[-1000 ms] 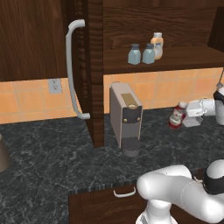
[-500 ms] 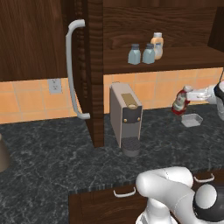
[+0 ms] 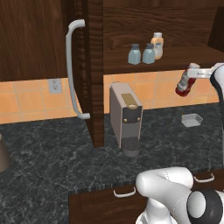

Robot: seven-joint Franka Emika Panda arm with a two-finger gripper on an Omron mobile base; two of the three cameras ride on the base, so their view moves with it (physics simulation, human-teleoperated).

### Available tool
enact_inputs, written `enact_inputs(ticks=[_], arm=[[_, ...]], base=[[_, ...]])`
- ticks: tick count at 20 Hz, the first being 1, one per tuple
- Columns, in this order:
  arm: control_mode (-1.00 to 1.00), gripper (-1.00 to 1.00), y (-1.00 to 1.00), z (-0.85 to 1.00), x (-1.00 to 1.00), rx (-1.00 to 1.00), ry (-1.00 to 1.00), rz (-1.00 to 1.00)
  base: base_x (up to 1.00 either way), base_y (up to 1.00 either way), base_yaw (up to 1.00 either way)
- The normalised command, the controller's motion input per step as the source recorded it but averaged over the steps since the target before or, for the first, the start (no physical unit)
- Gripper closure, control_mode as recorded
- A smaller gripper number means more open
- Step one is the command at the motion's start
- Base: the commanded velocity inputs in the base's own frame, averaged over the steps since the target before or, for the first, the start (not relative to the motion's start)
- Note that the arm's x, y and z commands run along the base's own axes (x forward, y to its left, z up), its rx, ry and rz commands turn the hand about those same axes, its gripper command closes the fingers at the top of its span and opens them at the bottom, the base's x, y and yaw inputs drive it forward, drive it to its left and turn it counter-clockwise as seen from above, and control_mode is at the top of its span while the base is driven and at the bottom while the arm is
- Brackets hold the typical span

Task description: Put the shaker and condiment bottle from the counter next to their counterparts in the cabinet.

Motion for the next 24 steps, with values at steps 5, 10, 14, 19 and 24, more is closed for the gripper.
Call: enact_inputs(ticks=[5, 10, 14, 19, 24], arm=[[-1.00, 1.00, 0.00, 0.56, -0.22, -0.16, 0.01, -0.09], [-1.00, 1.00, 0.00, 0.04, 0.00, -0.02, 0.00, 0.00], [-1.00, 1.00, -0.16, 0.29, 0.16, 0.00, 0.01, -0.02], [-1.00, 1.00, 0.00, 0.56, 0.38, -0.05, 0.11, -0.03], [-1.00, 1.00, 0.00, 0.19, 0.49, -0.04, 0.14, 0.00]], base=[[0.00, 0.00, 0.00], [0.00, 0.00, 0.00], [0.00, 0.00, 0.00], [0.00, 0.00, 0.00], [0.00, 0.00, 0.00]])
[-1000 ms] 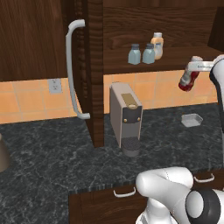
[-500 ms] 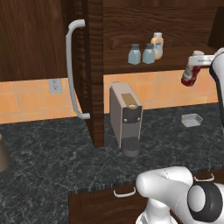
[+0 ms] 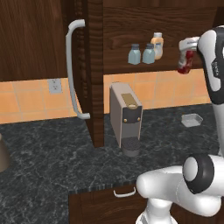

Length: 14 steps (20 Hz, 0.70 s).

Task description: Put the shaker and condiment bottle from the counter next to their counterparts in the cabinet.

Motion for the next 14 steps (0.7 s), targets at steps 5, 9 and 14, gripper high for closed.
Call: enact_inputs(ticks=[5, 9, 14], arm=[[-1.00, 1.00, -0.10, 0.00, 0.41, 0.00, 0.00, 0.00], [-1.00, 1.00, -0.08, -0.01, 0.26, 0.00, 0.00, 0.04], [-1.00, 1.00, -0.08, -0.02, 0.27, 0.00, 0.00, 0.10]], base=[[0.00, 0.00, 0.00], [0.00, 0.00, 0.00], [0.00, 0.00, 0.00]])
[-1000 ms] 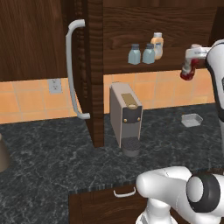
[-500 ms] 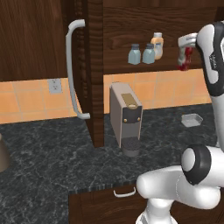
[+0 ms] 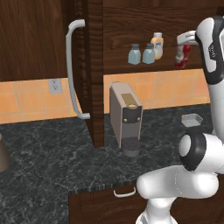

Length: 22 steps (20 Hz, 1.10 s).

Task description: Put the shaker and condiment bottle from the counter next to their counterparts in the cabinet.

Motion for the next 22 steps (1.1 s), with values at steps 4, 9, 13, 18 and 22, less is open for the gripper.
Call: enact_inputs(ticks=[4, 9, 13, 18, 22], arm=[[-1.00, 1.00, -0.04, 0.00, 0.06, -0.02, 0.00, 0.10], [-1.00, 1.00, 0.00, 0.00, 0.09, -0.04, 0.00, 0.00], [-1.00, 1.00, 0.00, 0.00, 0.40, 0.00, 0.00, 0.01], [-1.00, 1.00, -0.02, 0.00, 0.37, 0.00, 0.00, 0.00], [-1.00, 1.00, -0.08, 0.00, 0.40, 0.00, 0.00, 0.00]], base=[[0.00, 0.00, 0.00], [0.00, 0.00, 0.00], [0.00, 0.00, 0.00], [0.00, 0.00, 0.00], [0.00, 0.00, 0.00]])
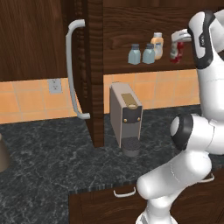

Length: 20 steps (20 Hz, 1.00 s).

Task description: Put the shaker and condiment bottle from the counter next to their counterparts in the cabinet.

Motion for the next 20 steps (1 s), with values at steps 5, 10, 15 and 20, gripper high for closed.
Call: enact_inputs(ticks=[5, 10, 15, 20], arm=[[-1.00, 1.00, -0.12, 0.00, 0.41, 0.00, 0.00, 0.00], [-1.00, 1.00, -0.18, 0.00, 0.47, 0.00, 0.00, 0.01], [-1.00, 1.00, -0.19, 0.00, 0.52, 0.02, 0.00, 0.02], [-1.00, 1.00, -0.12, 0.00, 0.42, 0.01, 0.00, 0.03]], base=[[0.00, 0.00, 0.00], [0.00, 0.00, 0.00], [0.00, 0.00, 0.00], [0.00, 0.00, 0.00]])
